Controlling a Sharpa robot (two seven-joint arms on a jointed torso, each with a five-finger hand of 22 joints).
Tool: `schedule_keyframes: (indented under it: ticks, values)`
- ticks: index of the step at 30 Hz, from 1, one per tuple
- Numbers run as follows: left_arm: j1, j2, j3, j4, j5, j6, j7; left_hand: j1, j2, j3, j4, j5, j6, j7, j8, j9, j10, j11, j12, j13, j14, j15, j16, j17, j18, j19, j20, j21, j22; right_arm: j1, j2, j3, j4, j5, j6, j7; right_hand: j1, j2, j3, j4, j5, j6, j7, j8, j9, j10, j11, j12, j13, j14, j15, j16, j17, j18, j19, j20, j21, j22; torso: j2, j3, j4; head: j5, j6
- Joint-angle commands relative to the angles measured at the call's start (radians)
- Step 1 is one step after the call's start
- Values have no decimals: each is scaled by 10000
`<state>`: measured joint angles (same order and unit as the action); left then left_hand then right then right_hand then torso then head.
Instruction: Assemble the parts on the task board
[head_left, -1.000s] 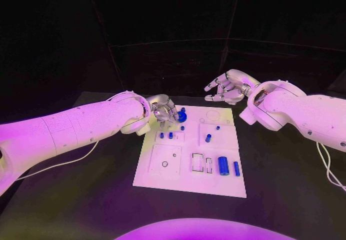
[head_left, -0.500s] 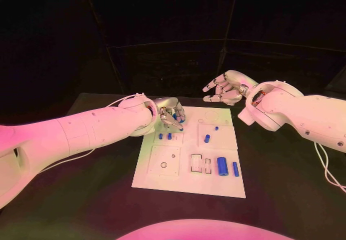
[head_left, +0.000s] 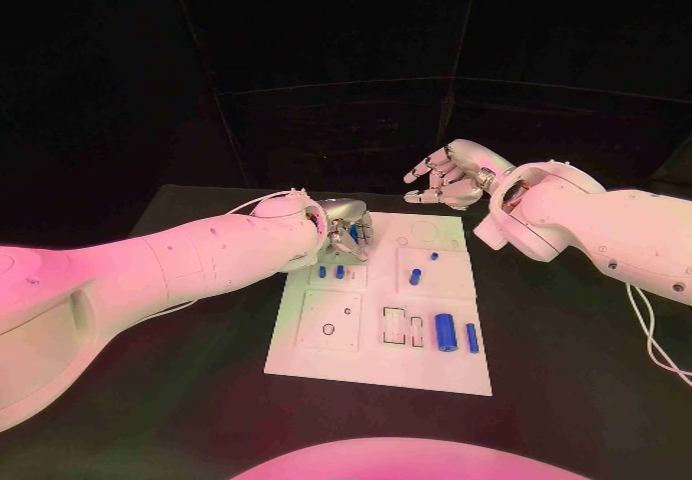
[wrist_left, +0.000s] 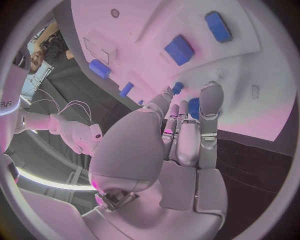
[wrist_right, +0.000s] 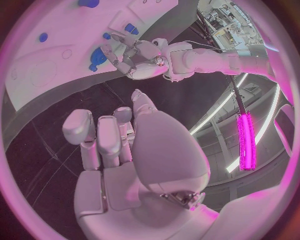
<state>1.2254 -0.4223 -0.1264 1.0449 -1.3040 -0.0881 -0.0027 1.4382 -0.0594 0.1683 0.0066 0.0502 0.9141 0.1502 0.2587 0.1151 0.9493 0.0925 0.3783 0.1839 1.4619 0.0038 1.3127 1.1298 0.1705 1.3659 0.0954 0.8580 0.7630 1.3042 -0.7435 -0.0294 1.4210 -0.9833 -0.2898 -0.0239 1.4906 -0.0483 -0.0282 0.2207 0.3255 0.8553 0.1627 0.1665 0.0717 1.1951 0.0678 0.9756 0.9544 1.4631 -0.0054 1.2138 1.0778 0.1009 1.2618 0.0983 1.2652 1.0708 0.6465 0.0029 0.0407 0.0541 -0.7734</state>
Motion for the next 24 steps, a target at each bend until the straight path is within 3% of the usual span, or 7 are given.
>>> schedule_keyframes:
  ticks: [1,15,24]
  values:
    - [-9,80,5,-94,-284,399,-94,-10,-45,109,2,0,107,22,-81,-39,85,-20,-80,-77,124,-35,40,-40,-169,117,7,115,120,19,16,6,6,27,-61,97,-34,85,10,21,44,-65,-6,60,-13,-34,18,66,9,100,-34,-21,9,75,-34,21,-36,9,-11,5,14,-11,-21]
    - [-63,181,6,-226,-296,735,-412,-220,-89,329,-6,-7,372,-1,-222,-211,359,-59,-200,-394,156,-81,-176,-563,-320,442,-40,900,967,19,34,6,-38,26,-68,98,-18,93,24,16,50,-66,-6,65,-13,-33,17,74,11,103,-35,-24,9,74,-28,20,-34,14,-14,2,17,-43,-26]
    - [-81,249,7,-290,-297,1012,-432,-139,254,862,-45,-11,741,-65,-240,-288,803,-154,-233,-580,196,-155,-181,-699,-434,616,-102,1505,1638,18,63,6,-86,26,-67,106,-18,93,24,16,50,-66,-6,65,-13,-33,17,74,11,103,-35,-24,9,74,-28,20,-34,14,-9,1,11,-60,-30]
